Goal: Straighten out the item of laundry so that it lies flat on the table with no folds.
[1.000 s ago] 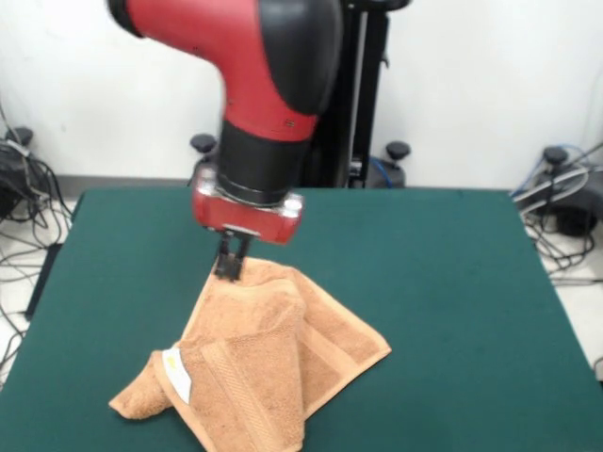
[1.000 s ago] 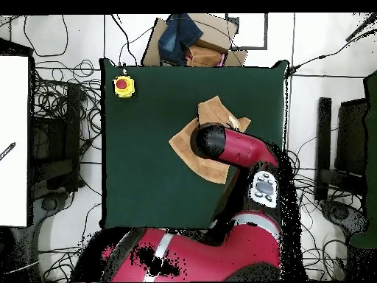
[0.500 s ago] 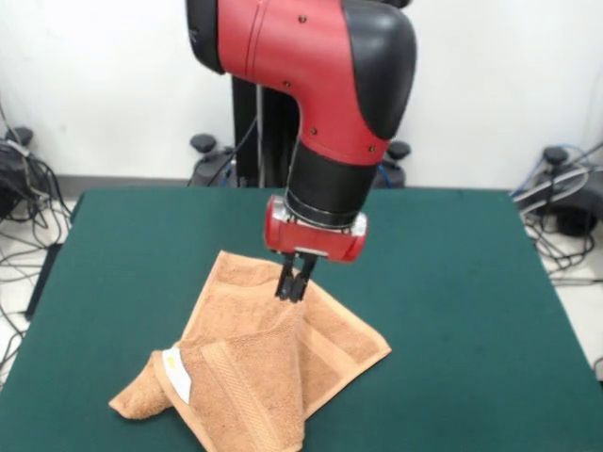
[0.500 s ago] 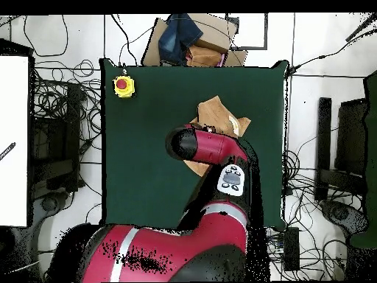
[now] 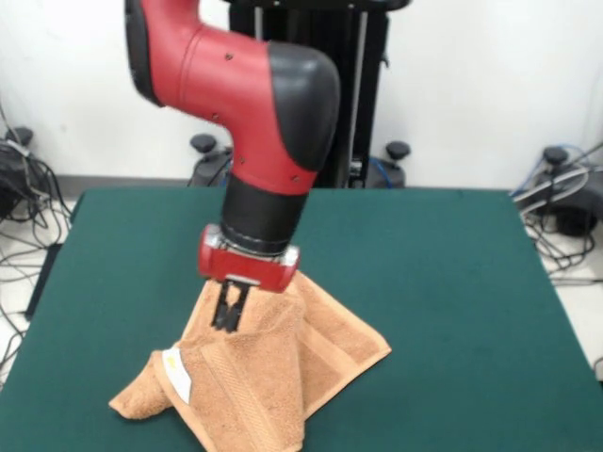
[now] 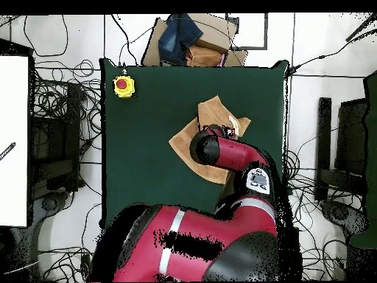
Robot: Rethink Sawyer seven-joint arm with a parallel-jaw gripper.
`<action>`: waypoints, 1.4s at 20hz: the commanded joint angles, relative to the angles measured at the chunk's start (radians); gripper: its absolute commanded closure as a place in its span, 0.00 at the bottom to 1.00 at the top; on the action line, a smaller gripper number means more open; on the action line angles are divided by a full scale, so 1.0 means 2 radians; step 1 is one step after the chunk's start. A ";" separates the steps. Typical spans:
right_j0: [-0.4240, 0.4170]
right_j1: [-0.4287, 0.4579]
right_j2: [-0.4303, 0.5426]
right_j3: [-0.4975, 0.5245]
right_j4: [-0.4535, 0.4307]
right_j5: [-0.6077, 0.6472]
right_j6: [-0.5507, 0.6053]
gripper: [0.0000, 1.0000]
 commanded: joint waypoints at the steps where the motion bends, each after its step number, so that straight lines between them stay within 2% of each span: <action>1: 0.005 0.053 0.038 -0.014 -0.021 -0.031 0.067 1.00; 4: 0.041 0.068 -0.001 -0.034 0.009 -0.012 0.080 1.00; 8: 0.063 0.100 -0.024 -0.068 0.035 -0.003 0.090 1.00; 11: 0.087 0.106 -0.047 -0.077 0.052 0.017 0.100 1.00; 15: 0.092 0.107 -0.051 -0.082 0.068 0.026 0.104 1.00; 20: 0.032 0.105 0.000 -0.104 0.015 0.013 0.040 1.00; 24: 0.014 0.074 0.012 -0.087 0.002 0.042 0.026 1.00; 28: 0.005 0.093 0.018 -0.112 -0.008 0.034 0.020 1.00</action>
